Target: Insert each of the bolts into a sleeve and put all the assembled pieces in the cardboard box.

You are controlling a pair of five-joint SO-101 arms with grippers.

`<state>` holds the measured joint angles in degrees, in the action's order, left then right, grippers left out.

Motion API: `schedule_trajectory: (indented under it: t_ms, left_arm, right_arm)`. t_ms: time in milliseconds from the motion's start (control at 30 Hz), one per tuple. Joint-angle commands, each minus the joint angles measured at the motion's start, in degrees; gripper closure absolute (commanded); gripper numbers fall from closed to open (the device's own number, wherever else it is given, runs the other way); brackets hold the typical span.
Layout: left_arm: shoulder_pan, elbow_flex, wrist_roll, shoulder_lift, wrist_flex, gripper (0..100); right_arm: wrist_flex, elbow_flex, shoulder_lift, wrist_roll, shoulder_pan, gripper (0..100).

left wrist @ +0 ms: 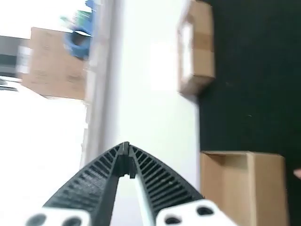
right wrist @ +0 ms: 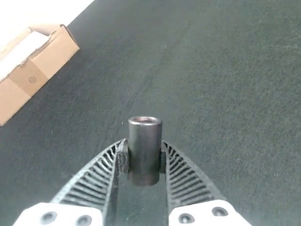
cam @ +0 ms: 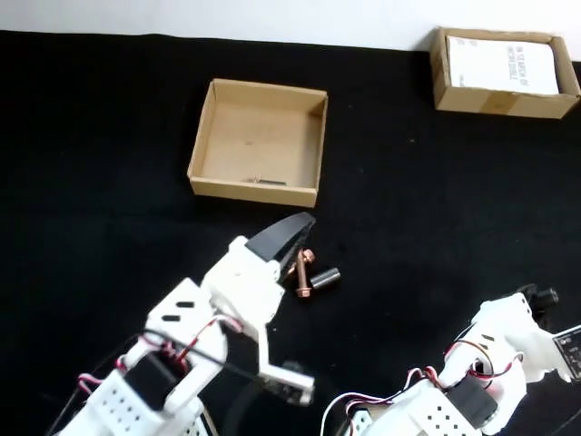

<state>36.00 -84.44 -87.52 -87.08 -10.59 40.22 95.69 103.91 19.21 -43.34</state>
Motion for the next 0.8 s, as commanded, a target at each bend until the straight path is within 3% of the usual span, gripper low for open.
schedule_trajectory:
  t_ms: [0,133,267,333,500,633,767]
  left_arm:
    - [-3.12,8.22,-5.1,11.47,2.81,99]
    - [-4.35,21.32,6.33,25.71,2.46,99]
    - [-4.09,35.03,22.33,38.73,0.26,99]
    - [-2.77,42.68,33.41,44.35,-8.53,99]
    - [5.32,64.48,59.25,58.68,-43.6,99]
    - [10.95,79.96,62.59,68.97,-62.86,99]
    - [10.07,89.45,62.42,77.93,-72.44,99]
  right_arm:
    - [0.04,7.43,1.1,0.62,0.66,99.2]
    - [0.13,7.43,1.1,0.7,1.45,99.2]
    - [0.13,7.43,1.1,0.7,2.24,99.2]
    - [0.13,7.43,1.01,0.7,2.59,99.2]
    - [0.13,7.43,1.01,0.7,2.51,99.2]
    - [0.13,7.43,1.01,0.7,2.42,99.2]
    - [0.13,7.43,1.01,0.7,2.33,99.2]
